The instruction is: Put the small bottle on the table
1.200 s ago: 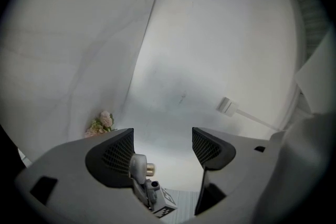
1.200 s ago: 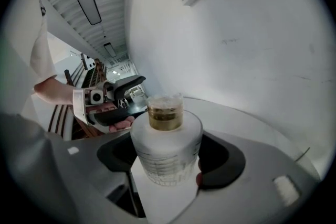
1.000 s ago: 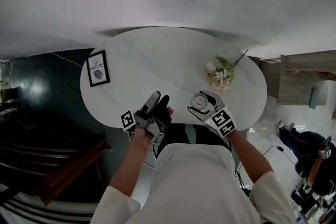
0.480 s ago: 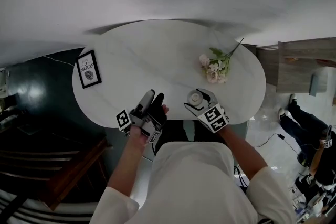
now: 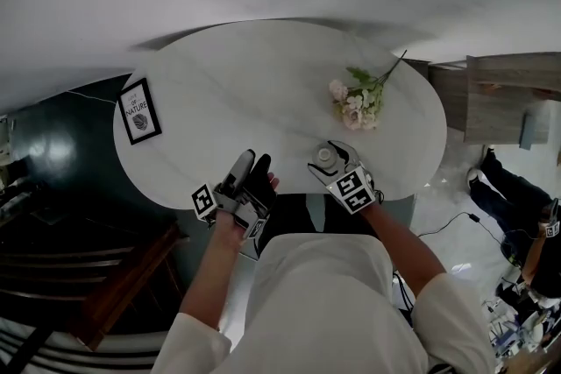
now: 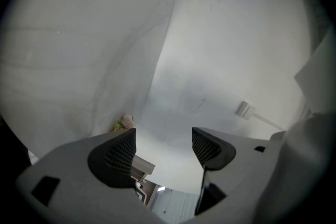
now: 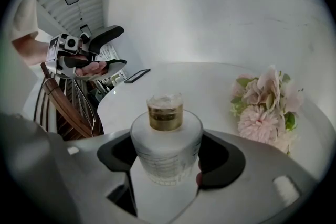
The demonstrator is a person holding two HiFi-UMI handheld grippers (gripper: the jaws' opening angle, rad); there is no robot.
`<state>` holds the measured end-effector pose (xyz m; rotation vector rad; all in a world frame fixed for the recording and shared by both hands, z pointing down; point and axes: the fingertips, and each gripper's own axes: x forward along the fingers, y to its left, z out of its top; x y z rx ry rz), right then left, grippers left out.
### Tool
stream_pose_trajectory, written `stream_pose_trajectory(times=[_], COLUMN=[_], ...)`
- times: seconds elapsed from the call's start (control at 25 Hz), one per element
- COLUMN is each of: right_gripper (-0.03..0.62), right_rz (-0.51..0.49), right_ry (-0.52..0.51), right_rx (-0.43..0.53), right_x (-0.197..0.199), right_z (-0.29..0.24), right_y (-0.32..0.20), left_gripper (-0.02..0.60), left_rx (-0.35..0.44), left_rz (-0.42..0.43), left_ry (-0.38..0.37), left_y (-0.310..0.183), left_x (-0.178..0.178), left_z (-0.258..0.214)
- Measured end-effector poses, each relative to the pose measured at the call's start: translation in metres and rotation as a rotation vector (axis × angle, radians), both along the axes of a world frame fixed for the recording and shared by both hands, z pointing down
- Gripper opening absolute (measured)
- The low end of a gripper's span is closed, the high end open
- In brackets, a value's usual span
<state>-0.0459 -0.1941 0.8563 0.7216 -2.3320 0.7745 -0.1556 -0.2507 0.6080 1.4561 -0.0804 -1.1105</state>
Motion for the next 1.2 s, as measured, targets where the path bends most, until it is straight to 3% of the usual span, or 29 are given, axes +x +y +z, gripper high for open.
stream_pose_trajectory(times=[0.64,1.2], right_gripper=[0.345,0.347], right_rz=[-0.005,-0.007], right_ry=[0.006,0.075], right_rx=[0.055,0.127], right_x=[0.004,0.007], right_z=[0.013,0.019], right_y=[-0.006,-0.011], left_gripper=[0.336,0.336], left_rx=[-0.035,-0.019], left_rz=[-0.002,0.015], left_ry=[-0.021,-0.023], left_y=[0.008,0.015], left_x=[0.005,0.012], left_z=[0.023,0.019])
